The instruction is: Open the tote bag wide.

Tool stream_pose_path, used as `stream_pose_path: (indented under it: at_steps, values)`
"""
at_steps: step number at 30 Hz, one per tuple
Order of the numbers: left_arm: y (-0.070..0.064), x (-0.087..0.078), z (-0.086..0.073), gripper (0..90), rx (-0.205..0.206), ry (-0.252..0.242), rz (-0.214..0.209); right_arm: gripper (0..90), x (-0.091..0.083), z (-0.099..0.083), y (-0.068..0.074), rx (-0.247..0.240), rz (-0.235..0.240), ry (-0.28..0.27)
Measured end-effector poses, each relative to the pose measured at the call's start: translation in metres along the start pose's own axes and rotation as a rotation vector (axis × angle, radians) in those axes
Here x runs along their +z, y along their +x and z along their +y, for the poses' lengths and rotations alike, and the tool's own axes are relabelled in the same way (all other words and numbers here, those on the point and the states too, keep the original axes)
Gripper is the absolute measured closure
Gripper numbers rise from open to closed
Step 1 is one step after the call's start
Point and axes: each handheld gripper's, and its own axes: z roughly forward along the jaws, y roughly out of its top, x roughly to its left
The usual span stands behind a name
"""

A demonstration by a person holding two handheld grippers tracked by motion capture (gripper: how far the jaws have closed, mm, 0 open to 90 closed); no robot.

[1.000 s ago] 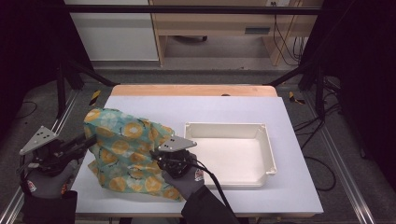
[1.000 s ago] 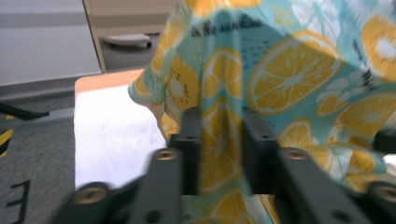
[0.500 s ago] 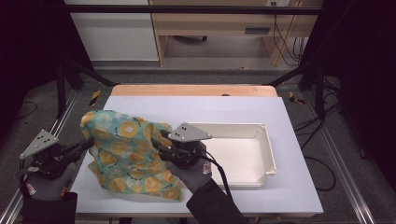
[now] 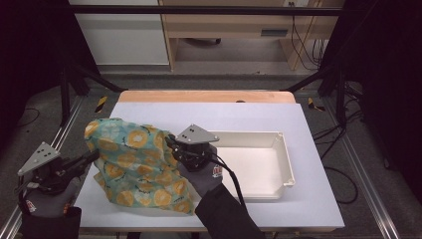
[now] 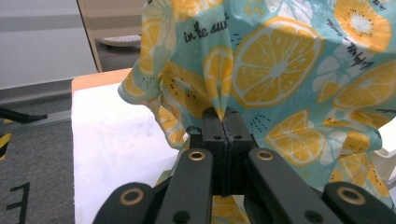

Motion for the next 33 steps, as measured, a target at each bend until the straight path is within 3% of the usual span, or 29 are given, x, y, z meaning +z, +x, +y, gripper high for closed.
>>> stream_pose_path:
  at_steps: [8, 12, 17, 21, 33]
  values:
    - [-0.001, -0.004, 0.000, 89.7, -0.007, -0.012, -0.006, 90.0, -0.021, 0.010, -0.002, 0.018, 0.002, -0.060]
    - [-0.003, -0.008, -0.003, 89.7, 0.000, -0.010, -0.002, 90.0, -0.032, 0.018, 0.006, 0.007, 0.033, -0.097]
    - [-0.005, -0.013, -0.010, 89.7, 0.002, -0.002, 0.002, 90.0, -0.033, 0.013, 0.016, -0.001, 0.085, -0.071]
    - [-0.005, -0.012, -0.021, 89.6, -0.002, 0.021, 0.005, 90.0, -0.025, -0.005, 0.024, 0.012, 0.132, -0.030]
    - [0.000, 0.003, -0.035, 89.3, -0.013, 0.075, 0.011, 90.0, 0.003, -0.039, 0.021, 0.051, 0.121, 0.079]
